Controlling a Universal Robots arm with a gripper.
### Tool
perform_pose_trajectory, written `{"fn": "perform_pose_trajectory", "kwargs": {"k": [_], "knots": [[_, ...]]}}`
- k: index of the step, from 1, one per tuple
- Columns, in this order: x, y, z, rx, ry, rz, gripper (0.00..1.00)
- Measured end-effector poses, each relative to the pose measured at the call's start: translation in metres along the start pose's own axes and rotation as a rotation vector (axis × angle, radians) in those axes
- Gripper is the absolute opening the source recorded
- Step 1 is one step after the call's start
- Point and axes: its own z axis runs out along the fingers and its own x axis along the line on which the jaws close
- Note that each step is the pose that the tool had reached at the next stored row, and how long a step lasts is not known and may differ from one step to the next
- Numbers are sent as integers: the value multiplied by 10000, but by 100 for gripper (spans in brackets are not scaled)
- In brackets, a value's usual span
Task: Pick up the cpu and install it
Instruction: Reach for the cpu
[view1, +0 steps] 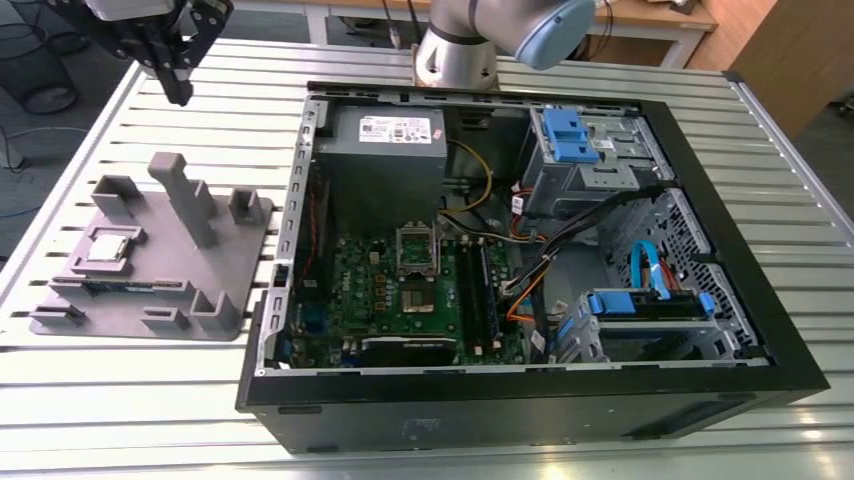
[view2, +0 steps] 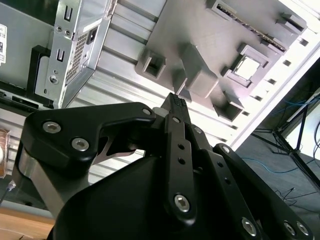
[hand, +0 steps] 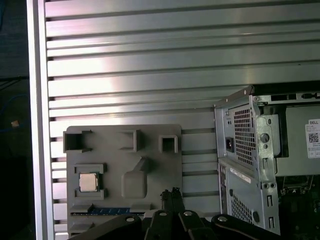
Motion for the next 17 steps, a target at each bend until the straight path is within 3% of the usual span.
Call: {"fn": "perform_pose_trajectory", "kwargs": {"k": [17], "knots": [[187, -15, 8, -6, -84, -3, 11]]}}
